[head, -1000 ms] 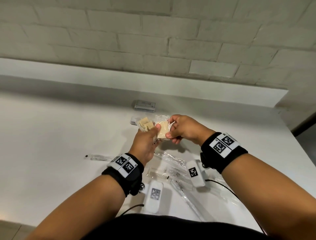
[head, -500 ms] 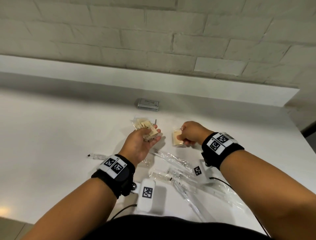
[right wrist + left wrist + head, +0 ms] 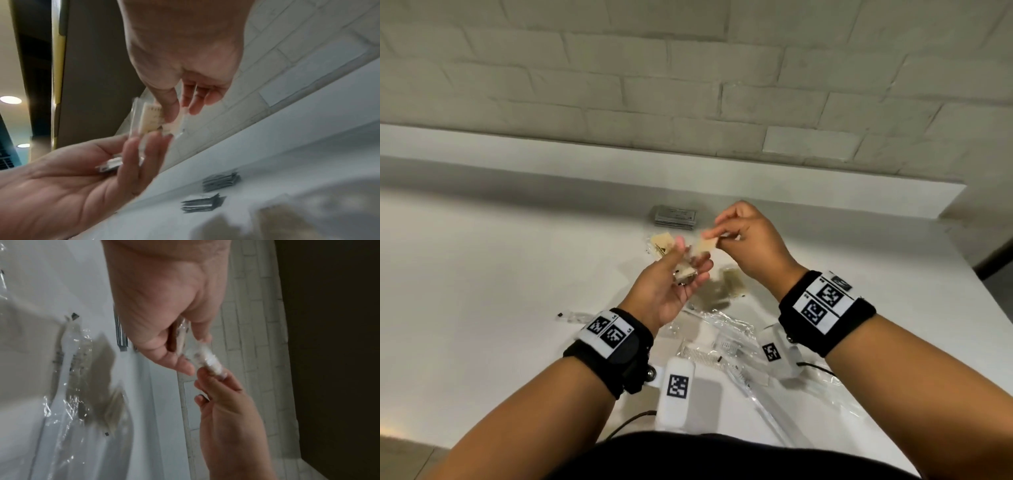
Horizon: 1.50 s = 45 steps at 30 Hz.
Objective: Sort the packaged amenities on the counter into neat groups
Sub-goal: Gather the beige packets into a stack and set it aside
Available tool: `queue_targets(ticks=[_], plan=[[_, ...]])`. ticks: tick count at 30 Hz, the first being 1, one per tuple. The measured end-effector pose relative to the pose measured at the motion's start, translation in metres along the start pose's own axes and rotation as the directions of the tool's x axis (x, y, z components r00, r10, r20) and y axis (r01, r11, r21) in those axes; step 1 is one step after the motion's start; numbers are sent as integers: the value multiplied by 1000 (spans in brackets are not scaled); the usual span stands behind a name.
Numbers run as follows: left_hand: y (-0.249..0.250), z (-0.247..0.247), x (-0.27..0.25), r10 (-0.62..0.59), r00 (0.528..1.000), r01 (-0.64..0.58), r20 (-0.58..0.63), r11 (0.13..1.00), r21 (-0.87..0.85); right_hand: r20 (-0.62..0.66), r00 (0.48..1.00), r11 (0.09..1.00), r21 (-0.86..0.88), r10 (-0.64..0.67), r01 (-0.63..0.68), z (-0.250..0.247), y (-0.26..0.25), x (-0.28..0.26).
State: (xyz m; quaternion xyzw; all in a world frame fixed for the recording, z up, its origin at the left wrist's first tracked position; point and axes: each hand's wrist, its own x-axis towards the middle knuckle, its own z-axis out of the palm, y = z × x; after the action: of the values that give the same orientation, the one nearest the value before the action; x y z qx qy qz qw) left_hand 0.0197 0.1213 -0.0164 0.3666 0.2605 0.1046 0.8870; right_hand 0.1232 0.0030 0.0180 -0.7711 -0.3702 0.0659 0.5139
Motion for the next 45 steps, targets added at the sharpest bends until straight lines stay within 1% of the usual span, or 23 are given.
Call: queue_targets(ticks=[2, 3, 5, 7, 8, 11, 14, 19, 21, 23, 25, 26, 27, 28, 29, 30, 32, 33, 34, 37, 38, 42, 45], plan=[[1, 2, -3, 32, 999, -32, 5, 999, 42, 32, 999, 1000, 28, -5, 4, -2, 4, -8], [0, 2, -4, 63, 998, -63, 3, 996, 66, 20, 1000, 998, 53, 14, -16, -3, 6, -11], [-1, 3, -6, 124, 992, -124, 9, 989, 81, -11, 991, 981, 144, 130, -128, -8, 5, -14], [-3, 4, -7, 181, 983, -183, 31, 978, 100, 47, 962, 942, 195, 268, -272, -11, 2, -15], [-4, 4, -8, 200, 979, -204, 44, 972, 117, 79, 953, 937, 176, 292, -302, -13, 1, -15], [-6, 5, -12, 240, 967, -253, 90, 951, 179, 105, 950, 943, 130, 295, -307, -14, -1, -15], [-7, 5, -13, 268, 958, -283, 107, 942, 181, 112, 948, 938, 151, 296, -311, -15, -7, -16], [-8, 9, -15, 263, 960, -271, 95, 959, 87, 283, 894, 907, 141, 347, -397, -13, -12, -24], [-9, 10, -16, 229, 970, -234, 80, 970, 60, 244, 911, 908, 175, 334, -380, -12, -12, -25], [-10, 7, -14, 216, 976, -217, 33, 975, 35, 165, 934, 900, 258, 317, -351, -15, -10, -21], [-10, 1, -13, 218, 976, -218, -16, 976, 16, 68, 942, 886, 323, 328, -332, -24, -9, -15], [-9, -2, -12, 220, 975, -220, -29, 976, 12, 3, 943, 899, 298, 334, -320, -30, -8, -12], [-9, -5, -12, 221, 975, -220, -34, 975, 11, -73, 941, 926, 217, 331, -309, -35, -6, -9], [-8, -7, -12, 222, 974, -222, -38, 975, 11, -145, 937, 947, 99, 318, -305, -41, -4, -6], [-8, -9, -11, 221, 974, -220, -41, 975, 15, -184, 937, 953, -1, 297, -302, -46, -2, -4], [-8, -9, -11, 216, 975, -215, -47, 976, 23, -158, 944, 953, -44, 289, -299, -52, -2, -4], [-7, -9, -9, 187, 981, -185, -56, 982, 45, 33, 956, 957, -3, 291, -291, -58, -2, -4], [-6, -8, -8, 159, 986, -156, -51, 986, 57, 103, 951, 957, -27, 292, -290, -59, -2, -3], [-5, -8, -7, 124, 992, -121, -36, 991, 62, 126, 947, 953, -105, 296, -284, -59, -2, -2], [-3, -6, -6, 18, 1000, -18, 12, 999, 26, 84, 951, 900, -358, 297, -250, -56, 6, 3], [-3, -7, -6, 1, 1000, -2, 21, 1000, 18, 87, 949, 883, -399, 304, -246, -55, 8, 4], [-4, -15, -5, -29, 998, 26, 47, 997, 69, 185, 905, 851, -450, 384, -269, -52, 20, 12], [-6, -22, -3, -29, 999, 30, -16, 990, 136, 299, 862, 827, -520, 410, -214, -46, 23, 27]])
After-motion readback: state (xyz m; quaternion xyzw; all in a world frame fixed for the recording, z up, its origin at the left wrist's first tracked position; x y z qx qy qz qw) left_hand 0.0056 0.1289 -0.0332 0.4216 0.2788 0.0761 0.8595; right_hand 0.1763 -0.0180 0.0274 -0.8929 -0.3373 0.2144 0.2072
